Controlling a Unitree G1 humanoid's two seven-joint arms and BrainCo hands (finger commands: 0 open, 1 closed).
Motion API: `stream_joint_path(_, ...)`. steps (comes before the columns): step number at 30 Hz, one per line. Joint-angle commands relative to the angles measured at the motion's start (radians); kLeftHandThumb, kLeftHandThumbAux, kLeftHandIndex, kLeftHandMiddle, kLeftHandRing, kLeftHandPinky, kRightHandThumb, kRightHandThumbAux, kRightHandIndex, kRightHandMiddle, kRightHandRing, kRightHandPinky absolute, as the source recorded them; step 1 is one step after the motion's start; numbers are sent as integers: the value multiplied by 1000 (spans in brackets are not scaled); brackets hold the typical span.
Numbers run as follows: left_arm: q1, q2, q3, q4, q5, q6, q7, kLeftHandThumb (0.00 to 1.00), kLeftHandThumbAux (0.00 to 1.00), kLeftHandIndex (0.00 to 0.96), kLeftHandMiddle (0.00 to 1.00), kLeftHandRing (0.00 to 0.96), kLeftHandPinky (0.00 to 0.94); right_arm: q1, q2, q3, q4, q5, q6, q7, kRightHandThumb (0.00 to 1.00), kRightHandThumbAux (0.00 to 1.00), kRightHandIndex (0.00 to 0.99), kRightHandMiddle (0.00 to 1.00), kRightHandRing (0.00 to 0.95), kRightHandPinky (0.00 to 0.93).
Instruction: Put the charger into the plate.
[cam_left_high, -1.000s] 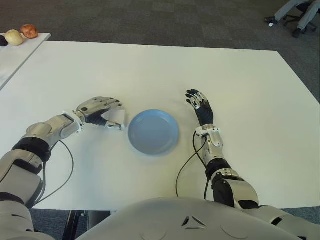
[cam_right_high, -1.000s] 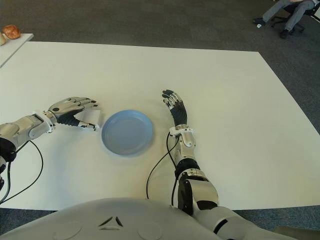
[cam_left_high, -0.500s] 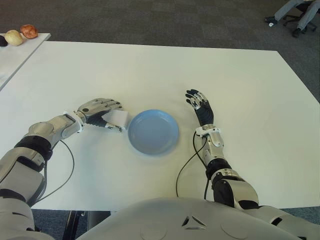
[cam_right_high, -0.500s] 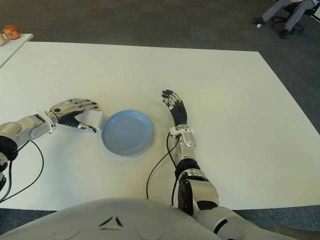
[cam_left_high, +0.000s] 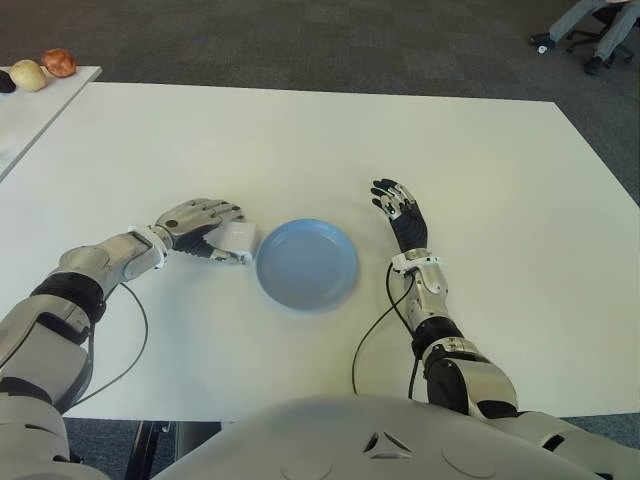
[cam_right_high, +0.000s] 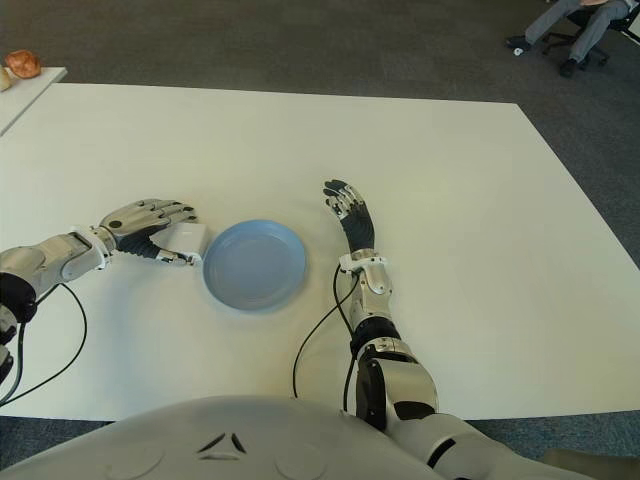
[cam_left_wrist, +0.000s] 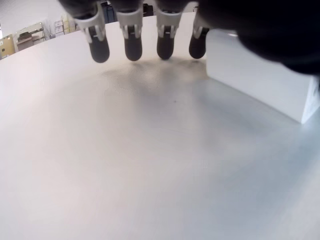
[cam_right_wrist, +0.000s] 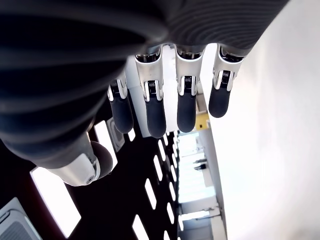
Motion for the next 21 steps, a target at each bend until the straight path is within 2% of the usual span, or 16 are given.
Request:
stream_joint_path(1,12,-9,-19,15,16,0,-2,295,159,0,0,0,0,81,-1,-8,44,7,41,-13,62,619,220,253,208,197)
stream_joint_path(21,38,-13,-25,16,11,0,9,307,186,0,0,0,0,84,-3,-3,36,3,54,-21,32,623,223,259,214,202)
